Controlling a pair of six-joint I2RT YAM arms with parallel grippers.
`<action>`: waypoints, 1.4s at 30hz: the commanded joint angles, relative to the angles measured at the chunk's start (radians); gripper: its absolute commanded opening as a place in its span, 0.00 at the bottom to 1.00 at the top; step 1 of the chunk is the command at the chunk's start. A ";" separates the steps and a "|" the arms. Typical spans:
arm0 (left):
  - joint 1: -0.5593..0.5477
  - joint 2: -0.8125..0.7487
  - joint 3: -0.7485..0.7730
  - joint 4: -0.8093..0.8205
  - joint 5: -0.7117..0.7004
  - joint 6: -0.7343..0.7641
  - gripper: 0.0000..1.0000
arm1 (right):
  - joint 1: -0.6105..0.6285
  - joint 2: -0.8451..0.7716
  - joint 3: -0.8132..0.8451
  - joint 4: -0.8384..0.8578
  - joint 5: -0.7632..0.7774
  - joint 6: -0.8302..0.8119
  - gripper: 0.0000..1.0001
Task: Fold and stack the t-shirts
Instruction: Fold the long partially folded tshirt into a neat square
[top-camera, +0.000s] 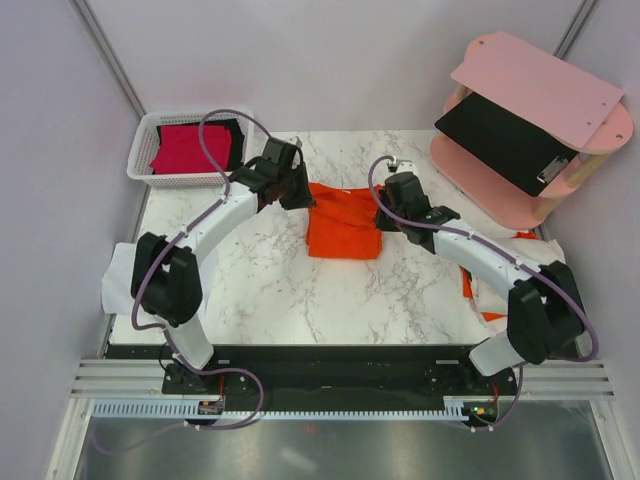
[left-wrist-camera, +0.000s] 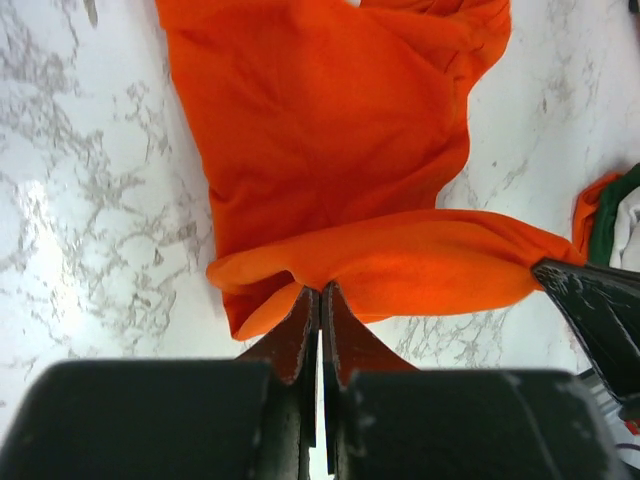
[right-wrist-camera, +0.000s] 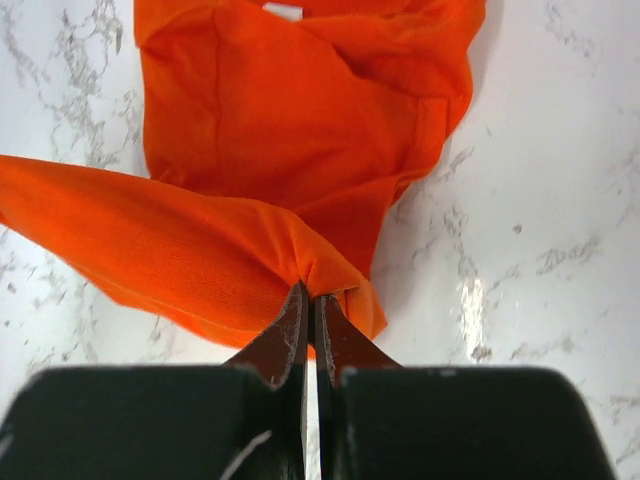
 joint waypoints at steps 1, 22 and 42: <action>0.035 0.079 0.160 -0.007 0.024 0.085 0.02 | -0.039 0.117 0.114 0.065 0.019 -0.083 0.05; 0.146 0.600 0.677 -0.067 0.184 0.071 0.02 | -0.203 0.642 0.586 0.126 -0.025 -0.124 0.09; 0.055 0.211 0.166 0.037 0.046 0.106 0.93 | -0.200 0.304 0.311 0.148 0.186 -0.198 0.98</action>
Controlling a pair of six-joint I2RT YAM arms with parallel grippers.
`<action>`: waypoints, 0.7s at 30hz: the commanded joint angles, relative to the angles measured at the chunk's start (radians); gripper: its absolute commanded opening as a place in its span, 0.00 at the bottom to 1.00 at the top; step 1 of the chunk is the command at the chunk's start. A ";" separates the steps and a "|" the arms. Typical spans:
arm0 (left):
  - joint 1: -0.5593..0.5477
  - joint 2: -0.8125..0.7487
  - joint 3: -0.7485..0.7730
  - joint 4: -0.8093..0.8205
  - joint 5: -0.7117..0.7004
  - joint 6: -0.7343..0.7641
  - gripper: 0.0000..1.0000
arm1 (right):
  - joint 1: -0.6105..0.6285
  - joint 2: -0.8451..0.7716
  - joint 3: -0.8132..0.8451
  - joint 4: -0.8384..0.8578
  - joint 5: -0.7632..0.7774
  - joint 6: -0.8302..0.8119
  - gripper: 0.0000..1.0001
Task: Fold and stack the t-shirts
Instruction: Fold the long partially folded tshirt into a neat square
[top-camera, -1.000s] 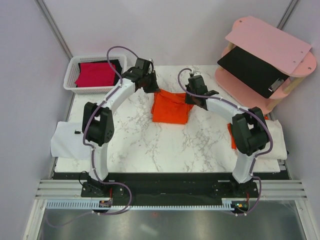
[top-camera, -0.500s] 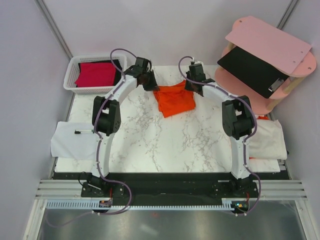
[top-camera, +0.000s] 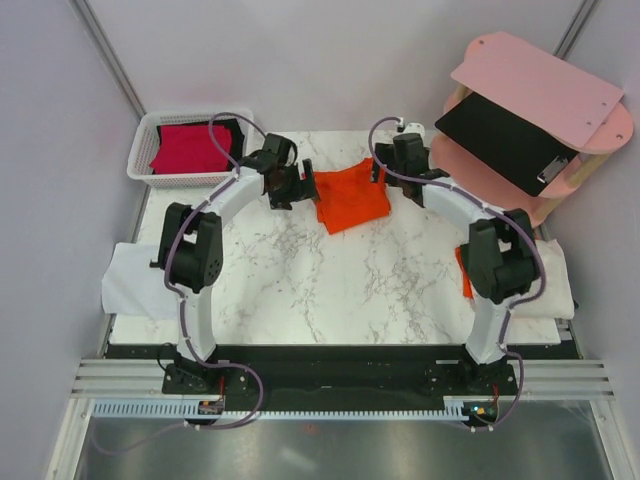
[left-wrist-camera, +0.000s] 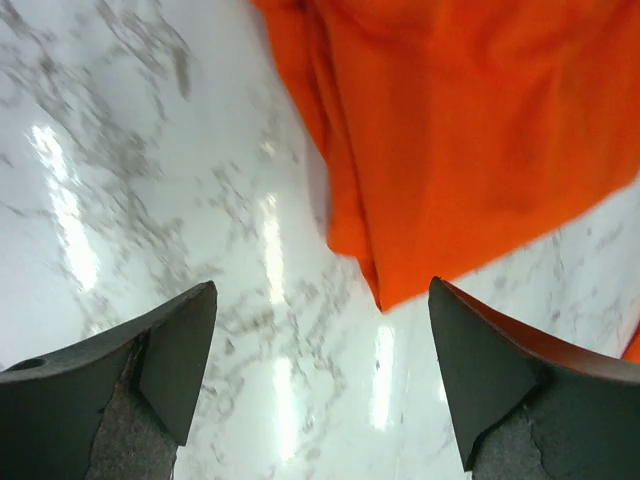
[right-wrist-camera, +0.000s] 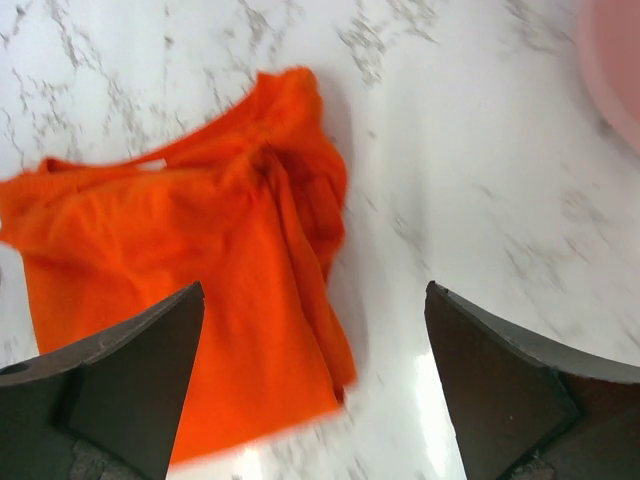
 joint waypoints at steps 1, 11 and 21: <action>-0.102 -0.173 -0.110 0.078 -0.039 0.047 0.93 | 0.013 -0.287 -0.165 -0.080 0.201 -0.021 0.98; -0.257 -0.243 -0.314 0.156 -0.008 -0.017 0.92 | 0.073 -0.276 -0.189 -0.820 0.556 0.126 0.83; -0.263 -0.285 -0.386 0.187 0.020 -0.019 0.92 | 0.077 -0.025 -0.221 -1.008 0.771 0.254 0.78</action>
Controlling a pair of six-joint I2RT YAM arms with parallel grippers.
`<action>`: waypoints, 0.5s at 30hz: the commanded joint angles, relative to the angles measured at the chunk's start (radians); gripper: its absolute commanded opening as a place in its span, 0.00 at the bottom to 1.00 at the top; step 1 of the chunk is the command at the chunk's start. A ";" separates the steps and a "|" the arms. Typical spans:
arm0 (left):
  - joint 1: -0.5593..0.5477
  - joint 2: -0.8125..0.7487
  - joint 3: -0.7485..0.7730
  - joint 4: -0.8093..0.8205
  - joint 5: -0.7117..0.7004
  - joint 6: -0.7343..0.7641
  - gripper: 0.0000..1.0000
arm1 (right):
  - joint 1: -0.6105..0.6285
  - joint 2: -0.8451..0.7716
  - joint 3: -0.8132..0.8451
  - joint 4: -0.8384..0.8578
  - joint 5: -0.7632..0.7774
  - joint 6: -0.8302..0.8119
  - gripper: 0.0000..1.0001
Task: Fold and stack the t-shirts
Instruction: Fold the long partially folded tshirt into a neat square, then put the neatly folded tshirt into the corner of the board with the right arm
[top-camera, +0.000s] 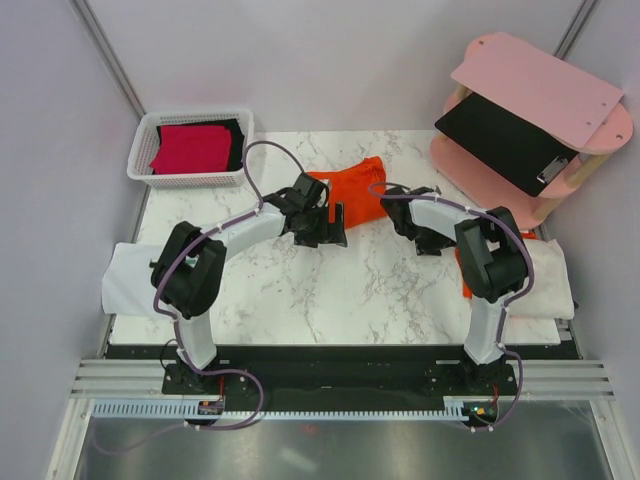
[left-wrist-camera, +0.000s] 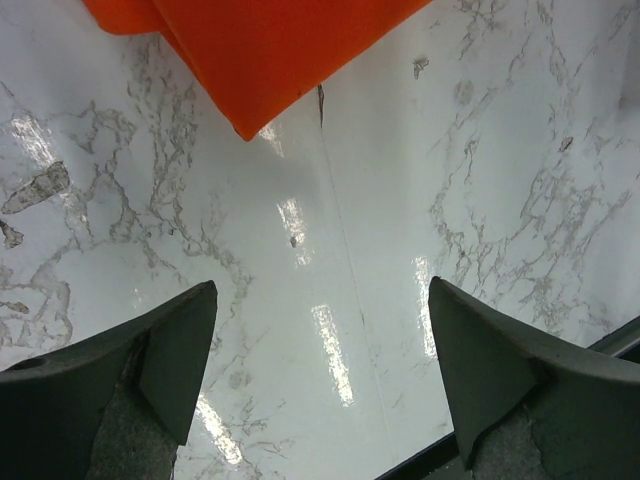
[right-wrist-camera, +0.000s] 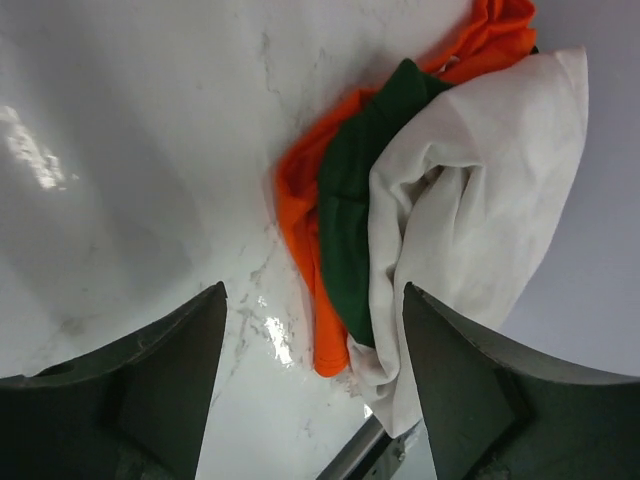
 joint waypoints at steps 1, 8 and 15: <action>-0.001 -0.064 -0.012 0.055 0.016 -0.009 0.92 | -0.002 0.057 -0.024 -0.112 0.114 0.071 0.78; -0.001 -0.071 -0.011 0.053 0.016 -0.006 0.92 | -0.013 0.149 -0.053 -0.083 0.117 0.068 0.66; -0.001 -0.090 -0.025 0.052 0.007 -0.001 0.92 | -0.080 0.233 -0.050 -0.022 0.111 0.019 0.57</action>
